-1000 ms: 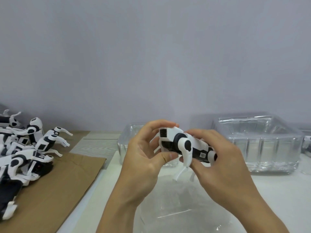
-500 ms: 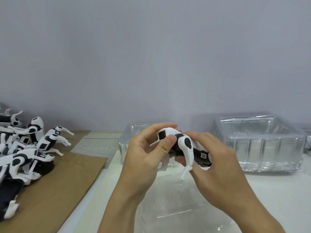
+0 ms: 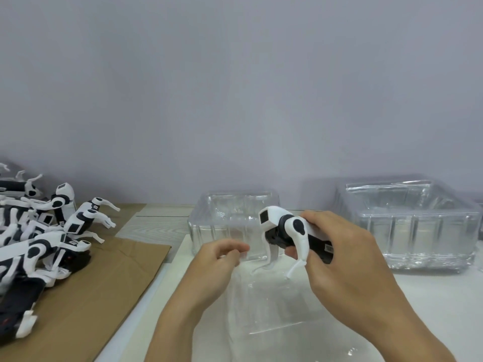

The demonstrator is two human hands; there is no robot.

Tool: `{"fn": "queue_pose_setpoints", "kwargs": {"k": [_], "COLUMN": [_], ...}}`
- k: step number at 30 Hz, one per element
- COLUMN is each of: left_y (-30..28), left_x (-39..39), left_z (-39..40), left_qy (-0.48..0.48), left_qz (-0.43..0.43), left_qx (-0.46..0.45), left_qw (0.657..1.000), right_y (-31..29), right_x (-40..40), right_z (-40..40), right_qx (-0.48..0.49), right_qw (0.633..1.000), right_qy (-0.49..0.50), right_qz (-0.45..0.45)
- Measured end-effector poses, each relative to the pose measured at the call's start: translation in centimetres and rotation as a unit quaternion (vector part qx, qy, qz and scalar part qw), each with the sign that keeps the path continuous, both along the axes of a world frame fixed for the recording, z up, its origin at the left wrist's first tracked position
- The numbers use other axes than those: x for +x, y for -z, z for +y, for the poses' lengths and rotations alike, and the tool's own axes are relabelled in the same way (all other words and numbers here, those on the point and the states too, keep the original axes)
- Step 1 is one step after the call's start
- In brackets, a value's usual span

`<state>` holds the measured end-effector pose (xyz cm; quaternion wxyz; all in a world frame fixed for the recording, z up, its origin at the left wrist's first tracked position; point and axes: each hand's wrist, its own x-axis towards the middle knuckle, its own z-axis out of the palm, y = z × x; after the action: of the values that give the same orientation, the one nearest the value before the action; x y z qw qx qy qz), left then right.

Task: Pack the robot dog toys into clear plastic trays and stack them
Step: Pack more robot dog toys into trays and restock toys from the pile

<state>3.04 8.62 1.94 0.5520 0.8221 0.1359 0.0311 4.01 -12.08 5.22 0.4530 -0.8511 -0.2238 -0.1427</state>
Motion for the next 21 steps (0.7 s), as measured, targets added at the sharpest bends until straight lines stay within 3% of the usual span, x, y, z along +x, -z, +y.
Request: {"fn": "queue_pose_setpoints", "kwargs": {"k": [4,12,21], "left_y": [0.7,1.3,1.2], "left_x": [0.8,1.4,1.5], "left_z": [-1.2,-2.2,-2.7], "left_qy": [-0.008,0.019,0.054], "left_qz": [-0.005,-0.026,-0.034], "left_qx": [-0.072,-0.110,-0.128], "left_qw": [0.997,0.993,0.990], "right_y": [-0.4,-0.3,0.8], "right_x": [-0.4,-1.1,-0.8], "right_z": [0.1,1.2,1.1], "right_qx": [-0.089,-0.267,-0.261], "right_qw": [0.996,0.963,0.965], "right_qy": [-0.005,0.015,0.005], "right_qz": [0.021,0.007,0.012]}}
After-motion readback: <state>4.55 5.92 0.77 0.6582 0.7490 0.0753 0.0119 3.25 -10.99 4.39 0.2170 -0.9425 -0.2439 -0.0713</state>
